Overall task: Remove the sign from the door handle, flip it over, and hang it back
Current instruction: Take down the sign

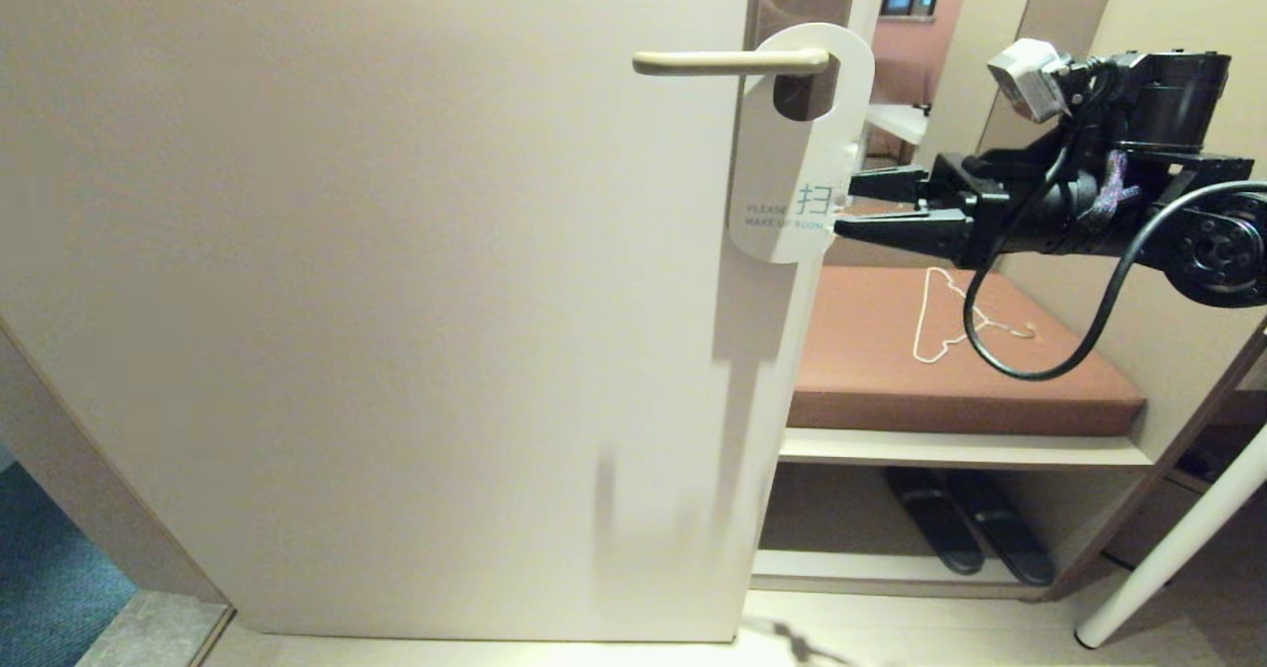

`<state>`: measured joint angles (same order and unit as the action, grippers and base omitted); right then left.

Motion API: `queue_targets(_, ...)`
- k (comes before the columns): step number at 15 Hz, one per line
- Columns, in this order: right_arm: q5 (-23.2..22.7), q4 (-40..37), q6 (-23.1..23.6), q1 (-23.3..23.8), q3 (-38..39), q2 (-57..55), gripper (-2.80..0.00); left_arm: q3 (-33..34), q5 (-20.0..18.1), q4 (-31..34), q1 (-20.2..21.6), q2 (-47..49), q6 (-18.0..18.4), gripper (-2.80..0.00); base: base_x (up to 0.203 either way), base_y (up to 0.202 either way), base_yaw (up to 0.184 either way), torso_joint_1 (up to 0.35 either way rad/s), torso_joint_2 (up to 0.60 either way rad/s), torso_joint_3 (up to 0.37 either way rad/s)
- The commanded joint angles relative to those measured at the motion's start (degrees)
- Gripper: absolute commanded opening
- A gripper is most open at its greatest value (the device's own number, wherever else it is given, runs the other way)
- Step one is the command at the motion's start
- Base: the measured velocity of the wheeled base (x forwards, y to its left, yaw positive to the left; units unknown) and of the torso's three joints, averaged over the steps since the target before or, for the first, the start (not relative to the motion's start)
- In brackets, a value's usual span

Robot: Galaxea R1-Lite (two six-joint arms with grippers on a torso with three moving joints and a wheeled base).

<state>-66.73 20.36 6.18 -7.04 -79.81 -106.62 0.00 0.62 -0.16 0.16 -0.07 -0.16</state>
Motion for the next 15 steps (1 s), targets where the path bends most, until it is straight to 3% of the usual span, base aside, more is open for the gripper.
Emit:
queue_targets(1,-0.42,0.12,-1.16,-1.1,-1.45,-0.67,0.0,0.0,-0.01,-0.02,0.02,0.07,-0.02,-2.8,0.0,0.0,0.0,0.0,0.0,0.0)
queue_targets(15,-2.21,0.3,-2.89,-4.71,-2.45,-1.84,0.0,0.0,-0.01,-0.02,0.02,0.07,-0.02,-2.8,0.0,0.0,0.0,0.0,0.0,0.0)
